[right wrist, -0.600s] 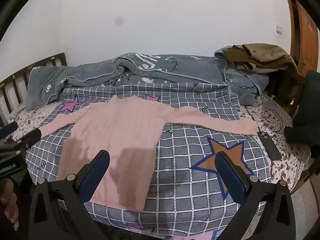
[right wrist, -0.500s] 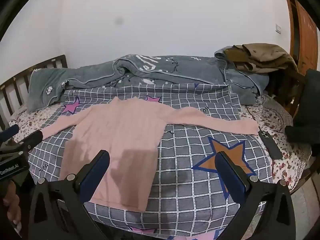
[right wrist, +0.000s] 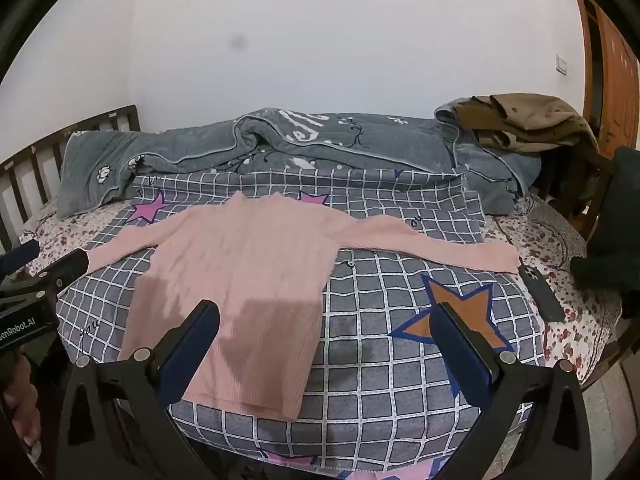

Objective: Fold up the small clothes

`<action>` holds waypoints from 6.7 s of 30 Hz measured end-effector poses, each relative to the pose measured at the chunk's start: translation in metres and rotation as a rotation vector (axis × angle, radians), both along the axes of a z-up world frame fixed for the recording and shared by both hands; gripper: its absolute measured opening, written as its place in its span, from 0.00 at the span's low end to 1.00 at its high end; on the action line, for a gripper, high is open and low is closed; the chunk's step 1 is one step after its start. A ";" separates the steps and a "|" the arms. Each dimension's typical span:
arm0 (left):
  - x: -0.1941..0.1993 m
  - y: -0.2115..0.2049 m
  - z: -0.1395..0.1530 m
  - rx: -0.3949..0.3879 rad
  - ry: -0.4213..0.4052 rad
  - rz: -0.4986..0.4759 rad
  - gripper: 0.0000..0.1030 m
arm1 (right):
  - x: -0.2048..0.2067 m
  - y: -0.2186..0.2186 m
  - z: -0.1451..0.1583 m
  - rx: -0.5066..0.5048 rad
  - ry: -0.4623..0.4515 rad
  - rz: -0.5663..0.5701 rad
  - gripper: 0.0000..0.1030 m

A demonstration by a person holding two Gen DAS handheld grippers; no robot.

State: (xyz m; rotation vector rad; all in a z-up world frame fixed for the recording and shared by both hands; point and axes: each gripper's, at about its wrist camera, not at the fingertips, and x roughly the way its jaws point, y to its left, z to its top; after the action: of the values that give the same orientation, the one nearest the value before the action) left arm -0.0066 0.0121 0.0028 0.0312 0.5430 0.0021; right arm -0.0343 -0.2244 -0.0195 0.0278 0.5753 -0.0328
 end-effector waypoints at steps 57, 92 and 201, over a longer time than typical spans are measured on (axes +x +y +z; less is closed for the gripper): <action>-0.001 -0.003 0.005 0.002 -0.007 -0.018 1.00 | -0.005 -0.008 0.006 0.025 -0.013 -0.029 1.00; 0.019 0.020 -0.014 -0.021 0.017 -0.028 1.00 | 0.011 0.021 0.001 -0.006 -0.039 -0.002 1.00; 0.303 -0.015 -0.132 -0.154 0.331 -0.013 0.36 | 0.116 -0.086 -0.145 0.198 0.135 -0.004 0.93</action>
State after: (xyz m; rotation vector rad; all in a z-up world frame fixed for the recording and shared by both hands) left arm 0.2969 -0.0027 -0.1295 -0.1173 0.8729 -0.0581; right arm 0.0813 -0.3101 -0.1649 0.2209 0.7118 0.0190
